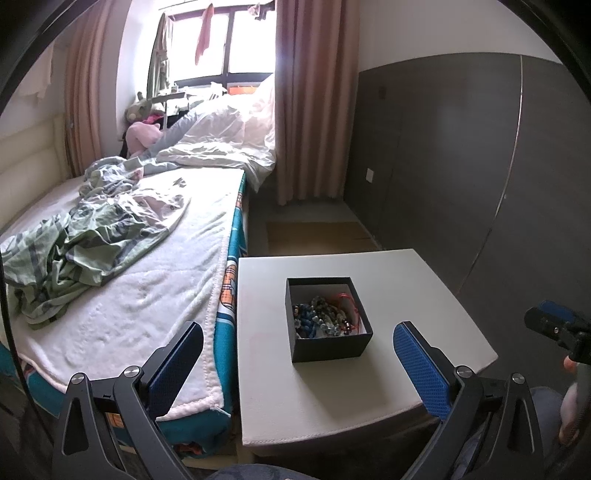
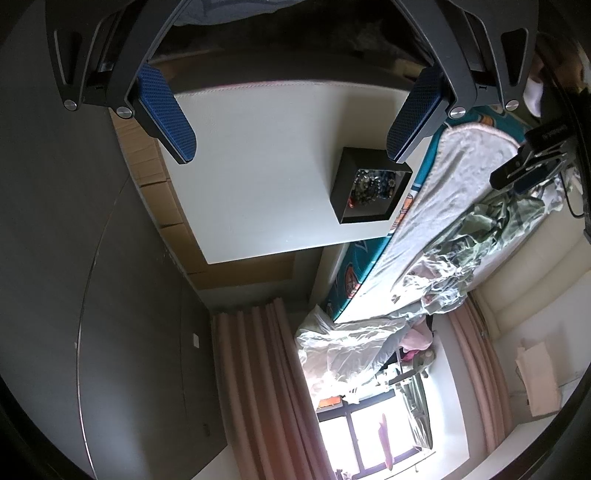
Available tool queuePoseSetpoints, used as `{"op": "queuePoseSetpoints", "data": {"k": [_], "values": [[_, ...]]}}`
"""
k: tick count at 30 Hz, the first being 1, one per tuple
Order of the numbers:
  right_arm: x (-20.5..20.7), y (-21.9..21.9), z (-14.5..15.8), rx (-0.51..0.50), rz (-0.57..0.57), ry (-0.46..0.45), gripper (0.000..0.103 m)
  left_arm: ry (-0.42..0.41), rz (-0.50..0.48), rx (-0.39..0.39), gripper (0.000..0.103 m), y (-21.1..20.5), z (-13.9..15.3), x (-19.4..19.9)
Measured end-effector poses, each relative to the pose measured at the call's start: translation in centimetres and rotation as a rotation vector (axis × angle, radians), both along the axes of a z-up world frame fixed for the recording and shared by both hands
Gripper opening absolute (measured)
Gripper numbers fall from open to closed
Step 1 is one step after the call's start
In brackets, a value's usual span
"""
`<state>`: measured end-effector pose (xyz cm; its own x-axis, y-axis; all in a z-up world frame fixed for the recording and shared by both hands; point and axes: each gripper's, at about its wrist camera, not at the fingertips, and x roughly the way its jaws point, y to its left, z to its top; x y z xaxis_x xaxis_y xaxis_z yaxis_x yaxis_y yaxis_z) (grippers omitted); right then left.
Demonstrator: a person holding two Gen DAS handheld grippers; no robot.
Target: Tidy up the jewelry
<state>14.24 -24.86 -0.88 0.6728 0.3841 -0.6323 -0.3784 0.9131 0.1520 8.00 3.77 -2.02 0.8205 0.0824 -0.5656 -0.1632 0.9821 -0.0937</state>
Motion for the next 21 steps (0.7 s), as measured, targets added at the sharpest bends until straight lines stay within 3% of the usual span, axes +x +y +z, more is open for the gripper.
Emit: {"op": "queuePoseSetpoints", "data": {"k": [21], "values": [[-0.12,0.01,-0.35,-0.004,-0.002,0.008,0.103,0.002,-0.004,0.006,0.103,0.28,-0.07,-0.04]]}}
